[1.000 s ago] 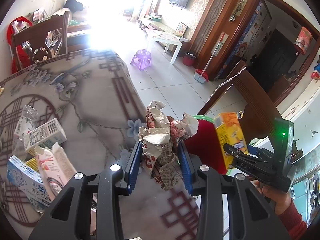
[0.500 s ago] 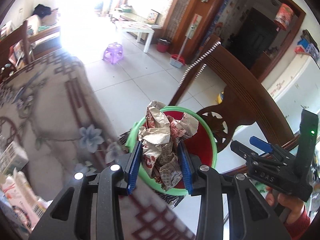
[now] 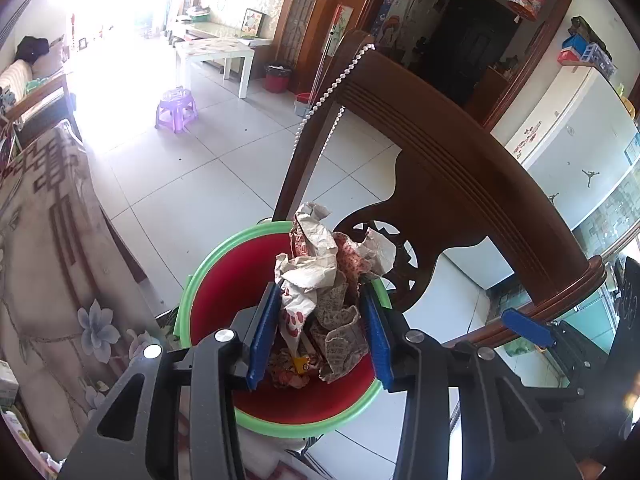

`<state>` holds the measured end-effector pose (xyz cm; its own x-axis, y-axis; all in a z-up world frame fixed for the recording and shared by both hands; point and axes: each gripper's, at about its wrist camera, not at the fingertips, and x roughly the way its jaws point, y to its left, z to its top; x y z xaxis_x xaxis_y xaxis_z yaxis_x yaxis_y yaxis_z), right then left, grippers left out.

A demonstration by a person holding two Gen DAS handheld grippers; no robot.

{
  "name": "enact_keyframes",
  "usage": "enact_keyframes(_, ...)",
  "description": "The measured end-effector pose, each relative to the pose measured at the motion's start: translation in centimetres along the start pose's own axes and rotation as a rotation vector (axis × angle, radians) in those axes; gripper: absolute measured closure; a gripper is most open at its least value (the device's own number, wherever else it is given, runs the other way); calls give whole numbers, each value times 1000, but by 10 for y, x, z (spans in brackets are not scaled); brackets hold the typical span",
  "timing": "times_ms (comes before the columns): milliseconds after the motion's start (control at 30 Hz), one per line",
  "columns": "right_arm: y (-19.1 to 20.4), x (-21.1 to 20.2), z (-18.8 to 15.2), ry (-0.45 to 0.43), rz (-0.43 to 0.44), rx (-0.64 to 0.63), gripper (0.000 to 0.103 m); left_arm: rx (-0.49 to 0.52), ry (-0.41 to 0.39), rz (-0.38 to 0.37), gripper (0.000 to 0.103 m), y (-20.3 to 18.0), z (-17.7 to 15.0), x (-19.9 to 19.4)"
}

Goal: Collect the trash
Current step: 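Carry the carton and tissues to the red bin and release both, then move both tools back over the table toward the paper cup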

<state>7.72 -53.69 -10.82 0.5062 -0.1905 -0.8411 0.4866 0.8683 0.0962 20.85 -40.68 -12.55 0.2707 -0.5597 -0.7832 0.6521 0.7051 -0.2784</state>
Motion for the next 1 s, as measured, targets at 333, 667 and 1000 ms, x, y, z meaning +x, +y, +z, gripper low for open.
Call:
enact_keyframes(333,10,-7,-4,-8,8,-13,24,31,-58,13,36,-1,-2,-21)
enact_keyframes(667,38,-24,-13,-16,25,-53,24,-19,-163,55,35,18,-18,-94)
enact_keyframes(1000,106,-43,-36,-35,63,-115,24,-78,-201,77,34,61,-58,-149)
